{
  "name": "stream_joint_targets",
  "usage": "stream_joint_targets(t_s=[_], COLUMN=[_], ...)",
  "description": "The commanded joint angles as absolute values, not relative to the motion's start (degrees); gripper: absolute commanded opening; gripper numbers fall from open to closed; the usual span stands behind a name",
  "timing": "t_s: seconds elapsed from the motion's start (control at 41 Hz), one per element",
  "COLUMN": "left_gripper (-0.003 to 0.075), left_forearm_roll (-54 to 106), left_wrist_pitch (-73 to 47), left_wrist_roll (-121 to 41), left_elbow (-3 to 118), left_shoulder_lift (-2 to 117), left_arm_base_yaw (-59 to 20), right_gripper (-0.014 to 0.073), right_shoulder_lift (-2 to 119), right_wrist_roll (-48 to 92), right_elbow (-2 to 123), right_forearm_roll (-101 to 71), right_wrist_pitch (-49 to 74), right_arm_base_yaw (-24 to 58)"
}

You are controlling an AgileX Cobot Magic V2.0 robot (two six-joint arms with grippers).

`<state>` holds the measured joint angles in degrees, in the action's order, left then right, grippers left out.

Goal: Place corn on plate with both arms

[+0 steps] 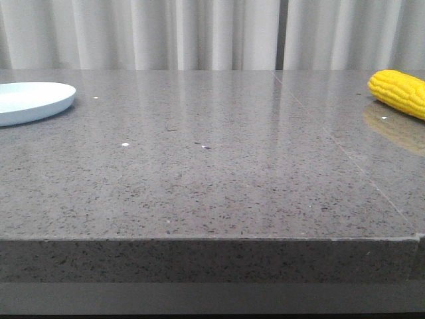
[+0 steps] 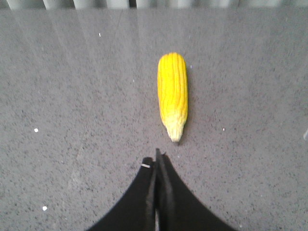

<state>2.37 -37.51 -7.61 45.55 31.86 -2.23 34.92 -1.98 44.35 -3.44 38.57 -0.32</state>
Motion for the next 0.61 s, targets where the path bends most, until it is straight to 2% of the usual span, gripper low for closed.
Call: stream_joint_targets(t_s=[0.0, 0.073, 0.146, 0.244, 0.341, 0.39, 0.463, 0.585], left_gripper=[-0.002, -0.0019, 0.0015, 0.0162, 0.0372, 0.0452, 0.0517, 0.0511], left_forearm_roll=[3.0, 3.0, 3.0, 3.0, 3.0, 3.0, 3.0, 3.0], left_wrist_pitch=[-34.5, -35.1, -35.6, -35.7, -35.7, -35.6, -35.4, -35.4], left_wrist_roll=[-7.3, -7.3, -7.3, -7.3, -7.3, -7.3, -7.3, -7.3], left_elbow=[47.1, 47.1, 47.1, 47.1, 47.1, 47.1, 47.1, 47.1], left_shoulder_lift=[33.6, 34.4, 35.0, 35.6, 35.6, 35.6, 35.6, 35.6], left_arm_base_yaw=[-2.1, -2.1, -2.1, -2.1, -2.1, -2.1, -2.1, -2.1], right_gripper=[-0.0085, -0.008, -0.0018, 0.0175, 0.0421, 0.0494, 0.054, 0.0543], right_shoulder_lift=[36.8, 37.7, 38.3, 38.8, 38.9, 38.9, 38.9, 38.9], right_wrist_roll=[-1.8, -1.8, -1.8, -1.8, -1.8, -1.8, -1.8, -1.8], right_elbow=[45.8, 45.8, 45.8, 45.8, 45.8, 45.8, 45.8, 45.8], right_forearm_roll=[-1.8, -0.5, 0.7, 0.9, 0.9, 0.9, 0.9, 0.7], right_wrist_pitch=[35.7, 36.1, 36.4, 36.7, 36.8, 36.8, 36.7, 36.0], right_arm_base_yaw=[-0.6, -0.6, -0.6, -0.6, -0.6, -0.6, -0.6, -0.6])
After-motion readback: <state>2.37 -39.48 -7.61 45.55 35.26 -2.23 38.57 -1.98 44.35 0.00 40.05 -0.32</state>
